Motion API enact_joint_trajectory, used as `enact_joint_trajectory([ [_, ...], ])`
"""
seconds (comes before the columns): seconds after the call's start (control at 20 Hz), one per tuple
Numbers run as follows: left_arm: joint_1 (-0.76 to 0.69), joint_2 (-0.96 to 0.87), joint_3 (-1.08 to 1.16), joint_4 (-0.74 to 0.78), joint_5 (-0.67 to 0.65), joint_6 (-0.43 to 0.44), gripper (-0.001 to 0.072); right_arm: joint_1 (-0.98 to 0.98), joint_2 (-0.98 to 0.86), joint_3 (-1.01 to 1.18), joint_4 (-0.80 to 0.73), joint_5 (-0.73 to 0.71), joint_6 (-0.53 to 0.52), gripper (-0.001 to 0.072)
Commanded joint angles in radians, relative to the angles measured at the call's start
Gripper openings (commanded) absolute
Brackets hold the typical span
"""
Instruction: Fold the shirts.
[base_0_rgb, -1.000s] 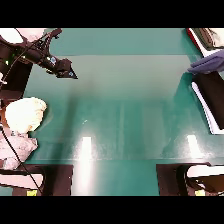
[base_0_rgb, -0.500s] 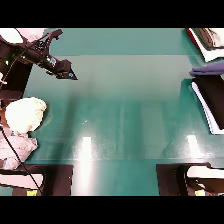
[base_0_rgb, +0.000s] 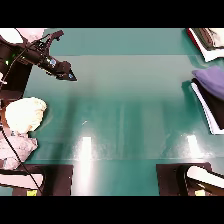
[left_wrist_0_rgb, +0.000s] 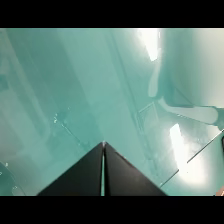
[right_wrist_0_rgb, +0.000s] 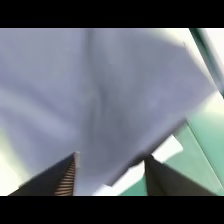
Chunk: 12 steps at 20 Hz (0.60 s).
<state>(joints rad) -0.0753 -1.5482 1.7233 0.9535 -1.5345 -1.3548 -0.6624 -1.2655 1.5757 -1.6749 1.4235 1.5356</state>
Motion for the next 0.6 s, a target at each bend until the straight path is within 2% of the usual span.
enact_joint_trajectory([
  [0.0,0.000,0.000,0.001,0.000,-0.003,0.001,0.0030,0.000,0.031,-0.044,-0.081,0.054,0.020,0.0496],
  [0.15,0.000,0.000,0.001,-0.002,-0.003,0.000,0.0030,0.010,0.048,-0.043,-0.041,0.070,0.087,0.0492],
  [0.25,0.000,0.000,0.001,-0.003,0.011,0.000,0.0030,0.027,0.070,-0.043,0.064,0.065,0.103,0.0475],
  [0.3,0.000,0.000,0.001,-0.003,0.018,0.000,0.0030,0.043,0.080,-0.043,0.124,0.064,0.103,0.0442],
  [0.45,0.000,0.000,0.001,-0.003,0.045,0.000,0.0030,0.129,0.115,-0.043,0.298,0.064,0.102,0.0428],
  [0.5,0.000,0.000,0.001,-0.003,0.055,0.000,0.0030,0.171,0.127,-0.043,0.325,0.063,0.097,0.0254],
  [0.55,0.000,0.000,0.001,-0.004,0.065,0.000,0.0030,0.216,0.139,-0.043,0.327,0.063,0.095,0.0021],
])
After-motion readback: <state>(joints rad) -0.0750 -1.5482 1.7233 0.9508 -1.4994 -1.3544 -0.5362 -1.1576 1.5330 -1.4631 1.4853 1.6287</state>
